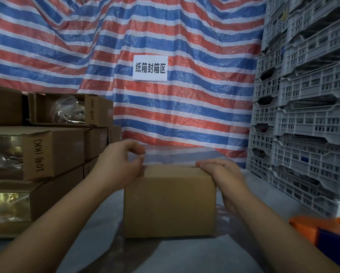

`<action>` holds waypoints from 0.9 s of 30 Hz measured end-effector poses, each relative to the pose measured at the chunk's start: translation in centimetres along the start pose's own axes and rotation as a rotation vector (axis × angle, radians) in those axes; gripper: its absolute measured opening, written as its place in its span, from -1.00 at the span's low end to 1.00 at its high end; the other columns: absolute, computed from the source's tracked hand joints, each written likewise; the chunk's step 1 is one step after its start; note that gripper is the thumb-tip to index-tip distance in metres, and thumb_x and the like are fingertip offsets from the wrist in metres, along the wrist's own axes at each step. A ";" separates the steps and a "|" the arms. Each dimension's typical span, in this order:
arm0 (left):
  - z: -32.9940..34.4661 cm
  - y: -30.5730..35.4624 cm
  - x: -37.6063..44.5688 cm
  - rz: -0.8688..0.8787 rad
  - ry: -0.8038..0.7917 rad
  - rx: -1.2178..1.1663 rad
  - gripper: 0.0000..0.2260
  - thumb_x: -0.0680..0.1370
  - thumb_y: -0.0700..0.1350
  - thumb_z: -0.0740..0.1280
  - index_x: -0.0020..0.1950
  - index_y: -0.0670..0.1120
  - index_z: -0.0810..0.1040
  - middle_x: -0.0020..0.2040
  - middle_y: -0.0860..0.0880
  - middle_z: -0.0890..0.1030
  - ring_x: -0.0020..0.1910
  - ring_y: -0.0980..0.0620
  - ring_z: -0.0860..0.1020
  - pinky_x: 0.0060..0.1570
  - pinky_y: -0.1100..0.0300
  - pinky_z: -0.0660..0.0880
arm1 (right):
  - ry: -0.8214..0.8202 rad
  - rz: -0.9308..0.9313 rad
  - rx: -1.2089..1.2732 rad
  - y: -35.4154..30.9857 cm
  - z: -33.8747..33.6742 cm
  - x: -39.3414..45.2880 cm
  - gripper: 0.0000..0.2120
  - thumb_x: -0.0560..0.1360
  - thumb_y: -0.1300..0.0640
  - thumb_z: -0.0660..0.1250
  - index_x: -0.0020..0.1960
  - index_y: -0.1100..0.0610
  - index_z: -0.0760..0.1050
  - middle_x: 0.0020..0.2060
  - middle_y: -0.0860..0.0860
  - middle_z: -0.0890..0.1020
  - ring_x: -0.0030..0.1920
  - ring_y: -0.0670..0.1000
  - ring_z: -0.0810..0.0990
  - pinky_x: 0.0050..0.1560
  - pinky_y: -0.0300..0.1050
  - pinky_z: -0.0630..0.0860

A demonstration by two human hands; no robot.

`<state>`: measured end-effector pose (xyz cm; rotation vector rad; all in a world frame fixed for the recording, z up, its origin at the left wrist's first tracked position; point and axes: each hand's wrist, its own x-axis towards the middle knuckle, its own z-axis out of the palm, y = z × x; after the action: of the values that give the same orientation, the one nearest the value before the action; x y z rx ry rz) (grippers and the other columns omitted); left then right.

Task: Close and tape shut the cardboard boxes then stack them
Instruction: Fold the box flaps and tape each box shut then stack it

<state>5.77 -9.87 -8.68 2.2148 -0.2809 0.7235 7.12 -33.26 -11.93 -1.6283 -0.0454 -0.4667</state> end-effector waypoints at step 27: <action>4.3 4.1 -1.8 0.307 -0.457 0.675 -0.40 0.56 0.39 -0.12 0.56 0.23 0.10 0.51 0.07 0.34 0.39 0.02 0.40 0.28 0.04 0.40 | 0.106 -0.501 -0.783 -4.3 -4.3 -1.6 -0.72 0.59 0.05 0.26 -0.26 0.14 0.50 -0.27 0.02 0.58 -0.23 -0.01 0.54 -0.28 -0.13 0.35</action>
<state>4.33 -15.89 -9.53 3.0224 -0.6981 0.4994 3.19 -36.46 -8.21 -2.3635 -0.2154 -1.0469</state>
